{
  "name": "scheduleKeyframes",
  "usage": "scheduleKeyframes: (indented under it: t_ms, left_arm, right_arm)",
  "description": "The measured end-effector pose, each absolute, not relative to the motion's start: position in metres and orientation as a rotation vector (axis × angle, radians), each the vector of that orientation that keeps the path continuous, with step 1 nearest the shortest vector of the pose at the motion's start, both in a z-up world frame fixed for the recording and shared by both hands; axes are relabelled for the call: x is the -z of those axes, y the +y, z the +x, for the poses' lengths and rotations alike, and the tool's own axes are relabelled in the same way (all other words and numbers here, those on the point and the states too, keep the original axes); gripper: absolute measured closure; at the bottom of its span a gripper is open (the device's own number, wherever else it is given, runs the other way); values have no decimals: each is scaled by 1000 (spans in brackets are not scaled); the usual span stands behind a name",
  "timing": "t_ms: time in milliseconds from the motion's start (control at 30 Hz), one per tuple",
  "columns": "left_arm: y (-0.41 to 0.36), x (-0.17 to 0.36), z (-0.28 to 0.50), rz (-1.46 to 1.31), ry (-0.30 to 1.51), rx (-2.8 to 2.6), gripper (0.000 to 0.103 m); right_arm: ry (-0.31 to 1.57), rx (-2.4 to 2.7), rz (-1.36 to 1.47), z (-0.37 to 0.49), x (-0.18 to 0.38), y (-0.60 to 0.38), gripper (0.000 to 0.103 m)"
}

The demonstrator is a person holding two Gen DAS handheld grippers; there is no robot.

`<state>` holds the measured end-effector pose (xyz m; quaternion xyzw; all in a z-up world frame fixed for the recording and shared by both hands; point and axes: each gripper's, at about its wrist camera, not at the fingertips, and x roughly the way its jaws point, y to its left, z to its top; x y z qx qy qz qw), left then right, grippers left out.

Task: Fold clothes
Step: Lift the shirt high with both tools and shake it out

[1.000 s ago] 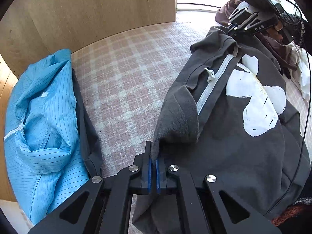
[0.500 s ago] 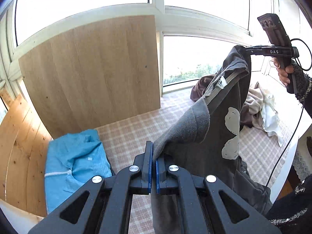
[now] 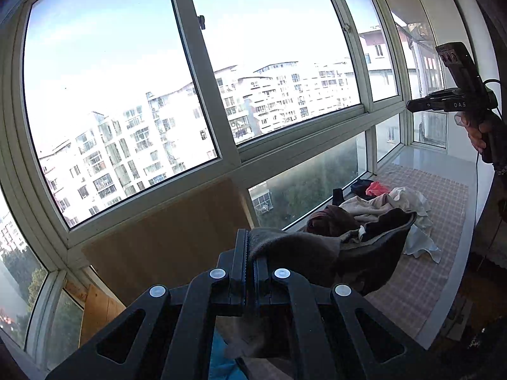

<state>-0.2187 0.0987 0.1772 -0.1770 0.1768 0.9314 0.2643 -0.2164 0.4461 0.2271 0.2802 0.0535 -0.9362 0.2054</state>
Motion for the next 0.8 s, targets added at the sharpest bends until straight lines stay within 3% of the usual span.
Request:
scheduleKeyframes:
  t_ms: [33, 100, 367, 500, 667, 800]
  left_arm:
    - [99, -165, -219, -514, 472, -2499, 101]
    - [100, -134, -222, -589, 497, -2471, 101]
    - [63, -3, -250, -1010, 389, -2477, 101]
    - [38, 31, -265, -1115, 306, -2492, 101]
    - [16, 55, -282, -1191, 229, -2497, 101]
    - [9, 69, -290, -1197, 205, -2471, 101]
  right_arm:
    - [145, 2580, 830, -221, -197, 440, 77]
    - [131, 2501, 924, -229, -132, 424, 67]
    - [142, 2059, 1162, -213, 101, 312, 66]
    - [362, 1947, 1145, -187, 156, 254, 66]
    - [657, 1920, 1068, -177, 172, 207, 66]
    - [751, 1881, 1039, -186, 177, 180, 66]
